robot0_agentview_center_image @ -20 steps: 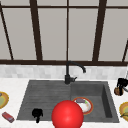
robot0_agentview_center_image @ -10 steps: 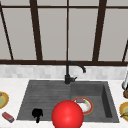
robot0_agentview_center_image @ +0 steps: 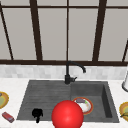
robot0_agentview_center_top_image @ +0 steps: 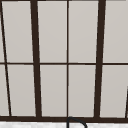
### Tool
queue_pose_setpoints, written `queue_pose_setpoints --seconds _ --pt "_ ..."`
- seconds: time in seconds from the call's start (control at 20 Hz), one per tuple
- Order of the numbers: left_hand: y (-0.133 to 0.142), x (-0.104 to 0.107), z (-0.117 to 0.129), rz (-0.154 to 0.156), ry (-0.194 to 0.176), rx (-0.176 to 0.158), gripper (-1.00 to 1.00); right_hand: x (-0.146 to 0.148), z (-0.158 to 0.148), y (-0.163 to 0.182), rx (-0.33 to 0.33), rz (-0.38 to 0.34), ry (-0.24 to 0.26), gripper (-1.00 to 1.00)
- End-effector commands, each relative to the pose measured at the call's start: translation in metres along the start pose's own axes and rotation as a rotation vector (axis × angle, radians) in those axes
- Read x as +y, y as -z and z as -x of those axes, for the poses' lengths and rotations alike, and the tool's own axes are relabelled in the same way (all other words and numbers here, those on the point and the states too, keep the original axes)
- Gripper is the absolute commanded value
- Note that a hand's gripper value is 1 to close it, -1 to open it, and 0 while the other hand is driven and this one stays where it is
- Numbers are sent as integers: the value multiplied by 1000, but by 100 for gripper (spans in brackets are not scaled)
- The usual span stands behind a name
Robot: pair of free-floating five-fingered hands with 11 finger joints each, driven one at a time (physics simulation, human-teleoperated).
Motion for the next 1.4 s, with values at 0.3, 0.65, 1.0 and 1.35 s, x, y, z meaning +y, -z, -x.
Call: queue_pose_setpoints --seconds 0.3,0.65,1.0,1.35 --pt "0 0 0 0 0 0 0 79 20 9 58 62 -38 100" --pt "0 0 0 0 0 0 0 96 39 23 82 107 -18 100" --pt "0 0 0 0 0 0 0 93 42 31 114 157 -19 100" --pt "0 0 0 0 0 0 0 115 40 51 153 114 -35 100"
